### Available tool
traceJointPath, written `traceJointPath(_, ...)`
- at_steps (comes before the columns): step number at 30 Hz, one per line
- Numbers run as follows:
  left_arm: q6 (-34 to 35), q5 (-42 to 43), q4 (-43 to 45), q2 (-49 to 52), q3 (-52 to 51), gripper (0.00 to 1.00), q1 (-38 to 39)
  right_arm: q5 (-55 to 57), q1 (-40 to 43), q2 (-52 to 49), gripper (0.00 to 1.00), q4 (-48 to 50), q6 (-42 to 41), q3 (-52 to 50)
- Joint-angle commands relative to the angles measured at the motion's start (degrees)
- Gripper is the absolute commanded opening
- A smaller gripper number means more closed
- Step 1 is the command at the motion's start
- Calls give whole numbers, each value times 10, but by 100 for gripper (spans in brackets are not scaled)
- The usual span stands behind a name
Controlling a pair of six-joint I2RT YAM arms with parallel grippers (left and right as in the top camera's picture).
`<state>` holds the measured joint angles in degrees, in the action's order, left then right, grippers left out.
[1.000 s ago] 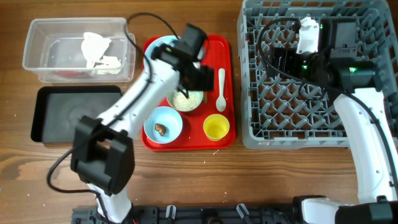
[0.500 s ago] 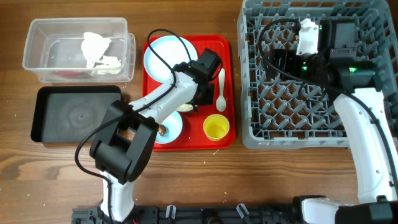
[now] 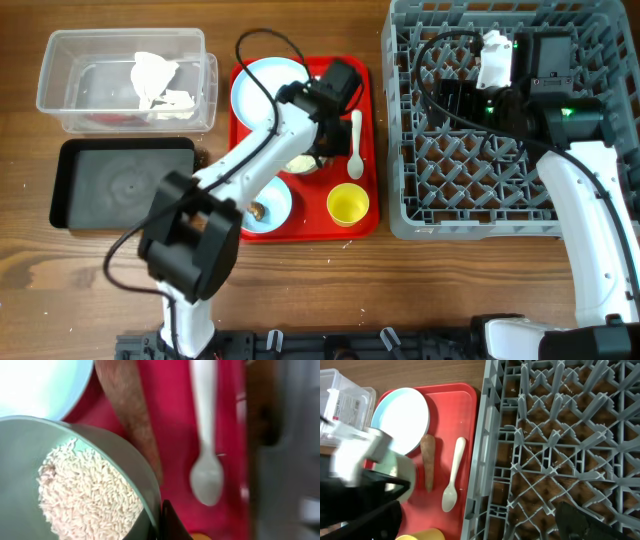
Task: Sort waste into correct bins and load items into the dishwasher rack
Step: 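Grasp the rim of the green rice bowl with the left gripper, then lift the green bowl over the black tray and tip the rice out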
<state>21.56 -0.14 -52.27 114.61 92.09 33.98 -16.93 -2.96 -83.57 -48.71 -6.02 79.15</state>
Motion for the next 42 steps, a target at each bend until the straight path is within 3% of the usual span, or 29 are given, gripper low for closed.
traceJointPath(1, 14, 17, -36, -83, 49, 4, -11, -7, -5, -5, 100, 1, -5, 14)
traceJointPath(6, 60, 24, -167, -155, 49, 4, -95, -7, -5, -5, 100, 0, -5, 14)
traceJointPath(10, 37, 40, -264, -168, 44, 4, -218, -8, -5, -5, 100, 0, -6, 14)
traceJointPath(19, -133, 325, -162, -168, -113, 4, -471, -8, -5, -5, 100, 0, -6, 14)
traceJointPath(26, -203, 521, -50, -168, -271, 4, -623, -8, -5, -5, 100, 0, -21, 14)
traceJointPath(29, -246, 600, -45, -168, -294, 4, -672, -8, -5, -5, 100, 0, -21, 14)
traceJointPath(42, -241, 799, -43, -168, -294, 4, -827, -8, -5, -5, 100, 0, -21, 14)
